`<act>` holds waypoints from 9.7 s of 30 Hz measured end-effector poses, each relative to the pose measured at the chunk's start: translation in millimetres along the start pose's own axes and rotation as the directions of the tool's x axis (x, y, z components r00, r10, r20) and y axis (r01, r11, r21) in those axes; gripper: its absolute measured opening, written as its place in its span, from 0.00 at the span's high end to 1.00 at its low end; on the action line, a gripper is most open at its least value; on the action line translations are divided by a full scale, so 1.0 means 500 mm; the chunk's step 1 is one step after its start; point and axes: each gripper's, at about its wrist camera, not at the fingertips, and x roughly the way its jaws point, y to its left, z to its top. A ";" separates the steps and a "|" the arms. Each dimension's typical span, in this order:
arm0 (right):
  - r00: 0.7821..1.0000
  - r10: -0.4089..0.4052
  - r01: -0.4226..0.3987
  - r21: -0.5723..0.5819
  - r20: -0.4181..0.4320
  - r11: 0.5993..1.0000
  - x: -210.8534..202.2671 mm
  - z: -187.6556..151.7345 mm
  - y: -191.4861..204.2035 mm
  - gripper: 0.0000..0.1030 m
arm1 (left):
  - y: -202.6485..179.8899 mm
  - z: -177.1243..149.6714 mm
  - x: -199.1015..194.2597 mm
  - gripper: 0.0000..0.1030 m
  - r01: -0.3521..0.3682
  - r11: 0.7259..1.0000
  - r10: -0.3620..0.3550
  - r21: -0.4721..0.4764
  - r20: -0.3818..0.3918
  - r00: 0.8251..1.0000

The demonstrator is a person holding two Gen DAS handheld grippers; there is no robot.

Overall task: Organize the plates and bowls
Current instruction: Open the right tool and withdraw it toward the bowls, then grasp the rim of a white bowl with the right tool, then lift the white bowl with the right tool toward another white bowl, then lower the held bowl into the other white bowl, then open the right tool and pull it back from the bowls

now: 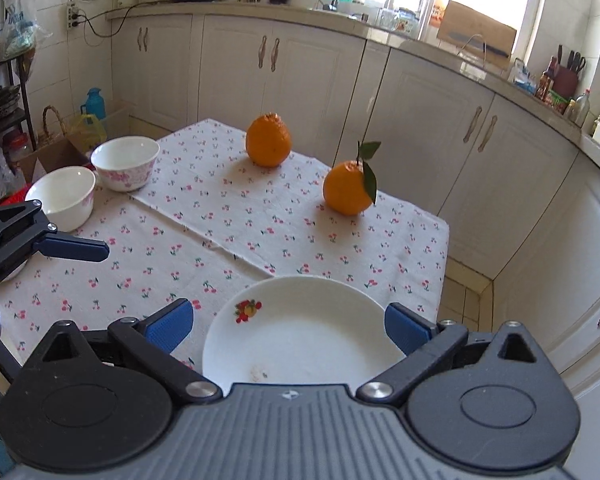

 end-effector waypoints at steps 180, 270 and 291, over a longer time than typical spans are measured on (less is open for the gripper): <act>0.861 0.499 -0.493 0.078 -0.100 0.867 0.338 0.217 0.431 0.26 | 0.406 -0.196 -0.088 0.12 -0.172 0.977 0.165 -0.125 -0.067 0.984; 0.935 0.346 -0.328 0.185 -0.080 0.927 0.126 0.026 0.265 0.17 | 0.188 -0.135 -0.069 0.09 0.053 0.998 -0.058 -0.044 -0.126 0.990; 0.941 0.336 -0.336 0.022 -0.032 0.942 0.127 0.122 0.284 0.00 | 0.303 -0.151 -0.156 0.06 -0.072 0.995 0.067 -0.066 -0.066 0.996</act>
